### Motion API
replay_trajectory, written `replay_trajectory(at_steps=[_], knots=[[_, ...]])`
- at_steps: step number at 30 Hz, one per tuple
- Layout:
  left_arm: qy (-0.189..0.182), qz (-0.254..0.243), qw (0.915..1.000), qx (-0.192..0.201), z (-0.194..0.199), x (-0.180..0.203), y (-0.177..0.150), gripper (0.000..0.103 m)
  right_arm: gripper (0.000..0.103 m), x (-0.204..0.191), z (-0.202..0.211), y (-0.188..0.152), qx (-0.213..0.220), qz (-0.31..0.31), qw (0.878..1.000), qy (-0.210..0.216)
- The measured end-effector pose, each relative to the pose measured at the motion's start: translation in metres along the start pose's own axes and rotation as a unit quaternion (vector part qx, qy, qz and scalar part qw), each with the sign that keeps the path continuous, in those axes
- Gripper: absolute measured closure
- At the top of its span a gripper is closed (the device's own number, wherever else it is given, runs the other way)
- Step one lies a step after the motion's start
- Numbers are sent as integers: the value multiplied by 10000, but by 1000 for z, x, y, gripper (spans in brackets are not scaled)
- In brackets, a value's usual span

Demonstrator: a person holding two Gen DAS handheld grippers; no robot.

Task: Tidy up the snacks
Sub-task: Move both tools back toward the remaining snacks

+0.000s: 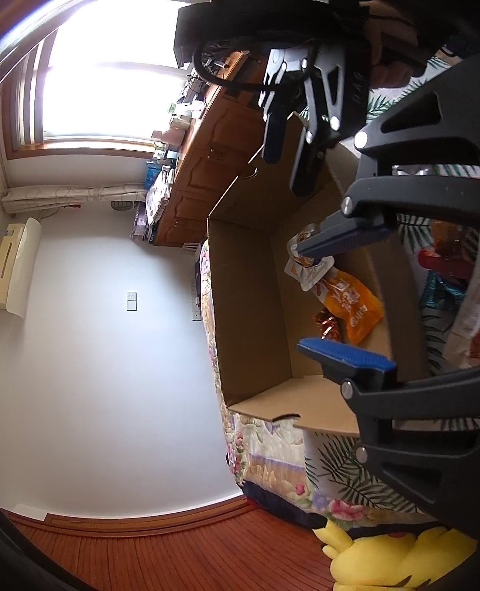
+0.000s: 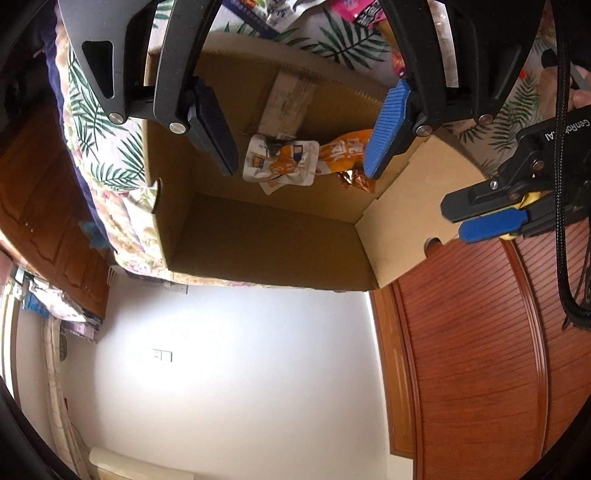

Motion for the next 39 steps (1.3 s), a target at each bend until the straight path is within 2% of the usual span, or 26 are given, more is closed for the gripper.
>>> replay_trajectory(at_steps=[5, 11, 18, 25, 32, 39], knots=[[164, -135, 9997, 110, 22, 3, -16, 34, 31, -4, 23, -10, 86, 0, 10000, -35], [100, -15, 9999, 16, 39, 1, -38, 34, 31, -10, 51, -29, 118, -8, 9999, -56], [166, 51, 9997, -162, 49, -2, -72, 33, 31, -17, 61, -60, -8, 75, 9998, -161], [184, 196, 9989, -382, 49, -6, -104, 34, 31, -13, 49, -92, -309, -64, 9992, -232], [219, 307, 9978, -545, 47, -5, -126, 33, 31, 1, 18, -120, -729, -256, 9957, -505], [207, 418, 9966, -686, 46, -4, -143, 33, 31, 15, 1, -133, -1015, -606, 9913, -577]])
Point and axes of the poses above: each gripper's, at about its wrist camera, not at the fingertips, and z roughly against the way its jaws point, x to its right, y to its top, the point moved 4 cm from there along -z, roughly the way its jaws point, and after that the axes turned 3 degrees about z, right-handed, at the moved point
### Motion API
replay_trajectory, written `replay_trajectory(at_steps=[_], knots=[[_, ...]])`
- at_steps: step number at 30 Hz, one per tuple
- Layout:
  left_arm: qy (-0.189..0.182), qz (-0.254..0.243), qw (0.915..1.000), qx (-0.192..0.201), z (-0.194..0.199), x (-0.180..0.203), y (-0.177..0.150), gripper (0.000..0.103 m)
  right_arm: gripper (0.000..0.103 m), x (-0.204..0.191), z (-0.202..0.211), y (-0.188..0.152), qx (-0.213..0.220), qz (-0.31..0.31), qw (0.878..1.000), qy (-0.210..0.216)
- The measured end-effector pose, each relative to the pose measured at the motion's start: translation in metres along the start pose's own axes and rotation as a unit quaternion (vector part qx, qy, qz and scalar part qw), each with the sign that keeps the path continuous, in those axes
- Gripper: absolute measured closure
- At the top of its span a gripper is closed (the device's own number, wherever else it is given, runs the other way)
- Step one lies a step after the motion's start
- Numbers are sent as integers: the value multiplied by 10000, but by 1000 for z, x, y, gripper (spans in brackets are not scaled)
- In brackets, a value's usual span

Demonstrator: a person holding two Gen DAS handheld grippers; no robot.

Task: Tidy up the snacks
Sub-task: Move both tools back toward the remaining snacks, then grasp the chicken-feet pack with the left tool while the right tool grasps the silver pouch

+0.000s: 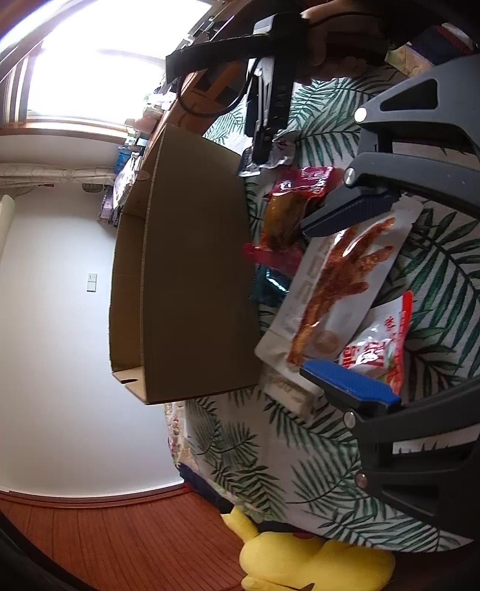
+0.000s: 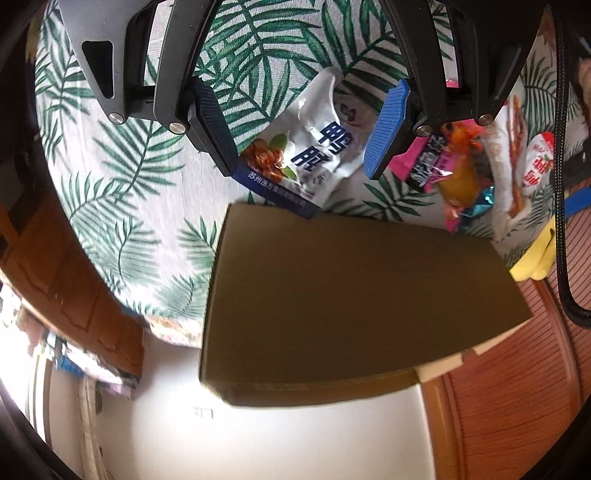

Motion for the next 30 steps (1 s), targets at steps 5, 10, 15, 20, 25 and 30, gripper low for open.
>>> replay_trajectory(at_steps=[5, 10, 15, 20, 25, 30], knots=[[27, 4, 10000, -80, -4, 1, -6, 33, 29, 1, -13, -3, -363, -33, 9993, -78], [63, 79, 9999, -133, -7, -1, -9, 33, 28, -4, -9, -10, -430, 225, 9987, -160], [98, 136, 9997, -185, -11, -2, -10, 33, 52, -9, 1, -18, -389, 518, 9979, -43], [152, 175, 9995, -226, -14, -4, -10, 33, 55, -10, 3, -22, -379, 509, 9980, -30], [303, 421, 9985, -179, -16, -16, -3, 33, 54, -8, 4, -24, -374, 512, 9980, -39], [390, 638, 9968, -271, -22, -31, 3, 33, 54, -15, 0, -18, -385, 520, 9979, -63]])
Point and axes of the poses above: each gripper's, at about its wrist camera, not at the fingertips, and z roughly against the way its jaws point, x to its right, y to its top, the point moved 4 cm from there along -z, roughly the way its jaws point, and after that the axes turned 3 degrees about z, right-handed, at the moved point
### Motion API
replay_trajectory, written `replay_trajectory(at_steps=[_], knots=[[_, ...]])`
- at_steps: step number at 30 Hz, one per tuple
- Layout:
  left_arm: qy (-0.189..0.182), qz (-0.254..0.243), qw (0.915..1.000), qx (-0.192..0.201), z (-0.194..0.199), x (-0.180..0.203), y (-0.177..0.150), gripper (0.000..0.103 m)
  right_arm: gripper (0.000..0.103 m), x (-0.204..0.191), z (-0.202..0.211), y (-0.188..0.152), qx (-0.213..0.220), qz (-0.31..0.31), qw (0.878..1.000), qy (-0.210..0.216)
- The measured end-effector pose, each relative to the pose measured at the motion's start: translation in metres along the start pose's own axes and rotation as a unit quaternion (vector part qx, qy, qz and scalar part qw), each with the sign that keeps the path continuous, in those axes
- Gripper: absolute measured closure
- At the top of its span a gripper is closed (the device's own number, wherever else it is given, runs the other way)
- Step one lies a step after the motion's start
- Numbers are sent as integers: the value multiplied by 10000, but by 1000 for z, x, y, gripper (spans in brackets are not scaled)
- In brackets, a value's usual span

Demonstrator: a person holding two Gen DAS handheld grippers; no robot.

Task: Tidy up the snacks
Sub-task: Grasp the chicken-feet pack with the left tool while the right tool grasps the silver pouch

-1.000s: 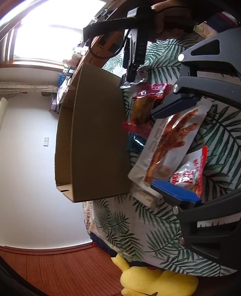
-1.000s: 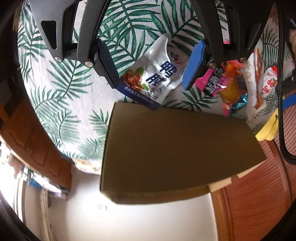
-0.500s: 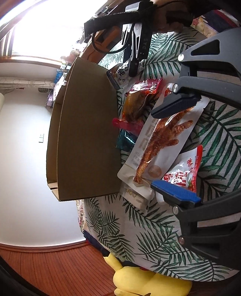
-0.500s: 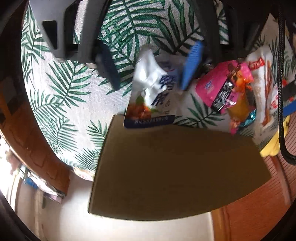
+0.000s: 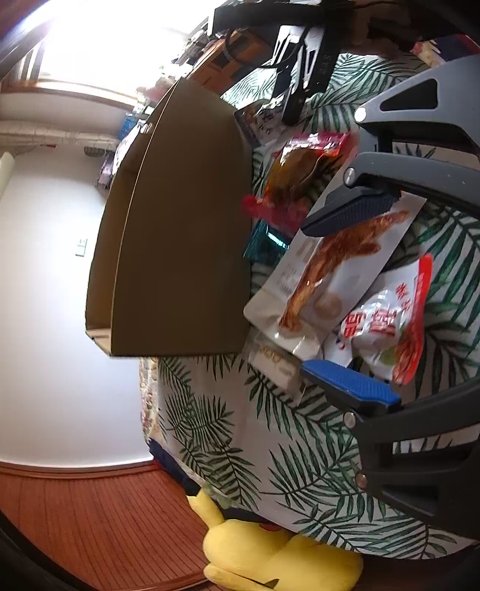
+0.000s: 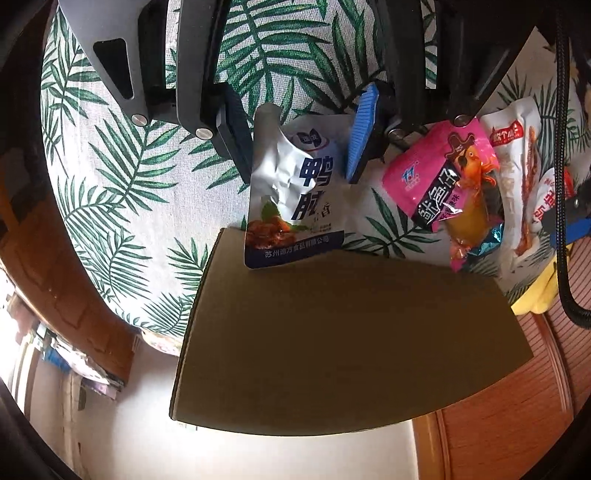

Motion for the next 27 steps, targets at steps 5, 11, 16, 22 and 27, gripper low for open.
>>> replay_trajectory(at_steps=[5, 11, 16, 22, 27], knots=[[37, 206, 9996, -191, -9, -9, 0, 33, 54, 4, -3, 1, -2, -1, 10000, -4], [41, 242, 9989, -407, -22, -3, -6, 33, 54, 4, -3, 0, -3, 2, 10000, -6], [-35, 304, 9983, -503, -26, 6, -4, 33, 54, 4, -3, 0, -1, -1, 10000, -3], [32, 64, 9975, -696, -37, 23, -5, 31, 54, 4, -3, 0, 0, -1, 10000, -5], [116, -66, 9974, -705, -38, 32, -8, 25, 54, 4, -3, 0, -1, 2, 10000, -9]])
Point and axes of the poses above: each gripper's, at about its wrist camera, not at the fingertips, and z roughly against the way its jaws point, x to its right, y to its top, the point moved 4 cm from there along -z, roughly the way its jaws point, and after that the axes turned 3 degrees about z, right-handed, at the moved point
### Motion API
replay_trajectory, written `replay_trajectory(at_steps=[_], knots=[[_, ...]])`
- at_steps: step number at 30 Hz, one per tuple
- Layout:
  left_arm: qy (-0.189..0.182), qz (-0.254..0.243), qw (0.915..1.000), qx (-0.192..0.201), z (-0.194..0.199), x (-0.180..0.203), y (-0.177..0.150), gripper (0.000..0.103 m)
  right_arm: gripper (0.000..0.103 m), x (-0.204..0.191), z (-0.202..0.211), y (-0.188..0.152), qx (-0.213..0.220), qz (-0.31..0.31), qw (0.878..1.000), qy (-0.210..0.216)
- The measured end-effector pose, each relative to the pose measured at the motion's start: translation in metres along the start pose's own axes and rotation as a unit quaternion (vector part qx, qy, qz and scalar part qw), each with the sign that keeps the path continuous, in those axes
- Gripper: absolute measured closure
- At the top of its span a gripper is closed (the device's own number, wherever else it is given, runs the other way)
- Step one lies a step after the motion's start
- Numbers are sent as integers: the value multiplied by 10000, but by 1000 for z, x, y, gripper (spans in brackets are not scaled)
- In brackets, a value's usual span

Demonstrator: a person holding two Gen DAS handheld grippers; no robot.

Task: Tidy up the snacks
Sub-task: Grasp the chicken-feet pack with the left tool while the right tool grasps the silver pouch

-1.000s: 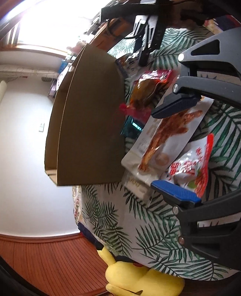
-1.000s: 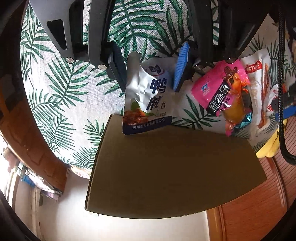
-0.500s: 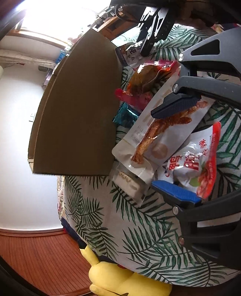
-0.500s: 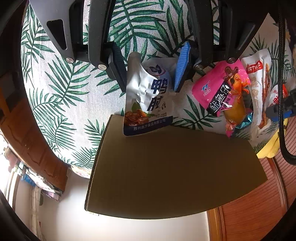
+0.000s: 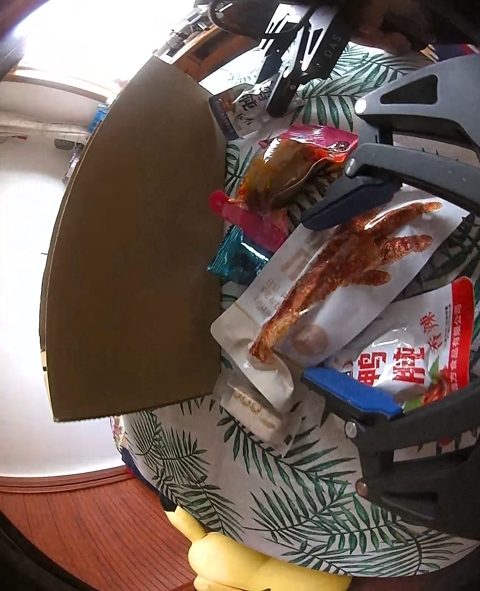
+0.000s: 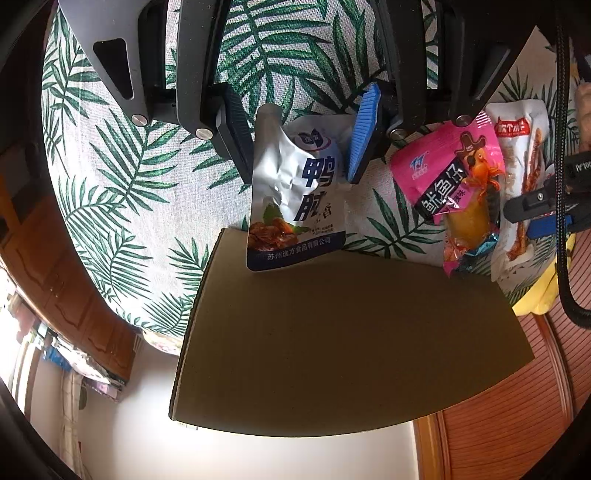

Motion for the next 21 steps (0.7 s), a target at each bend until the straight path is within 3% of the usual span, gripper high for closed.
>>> replay_trajectory(at_steps=[7, 11, 21], knots=[[-113, -68, 9999, 16, -3, 7, 0, 24, 54, 0, 0, 0, 0, 2, 10000, -2], [-293, -203, 9993, 71, 3, 12, -3, 41, 54, -1, 0, 0, 0, -5, 10000, 4], [-481, -226, 9986, 78, 14, 9, -11, 52, 54, -2, 0, 1, 0, 2, 10000, -9]])
Point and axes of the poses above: each gripper's, at about its wrist camera, not at the fingertips, and z roughly against the way its jaws point, x to its right, y to its top, the point moved 4 cm from there along -z, roughly the way its jaws point, and after that the axes turned 3 degrees about z, right-handed, at the moved point
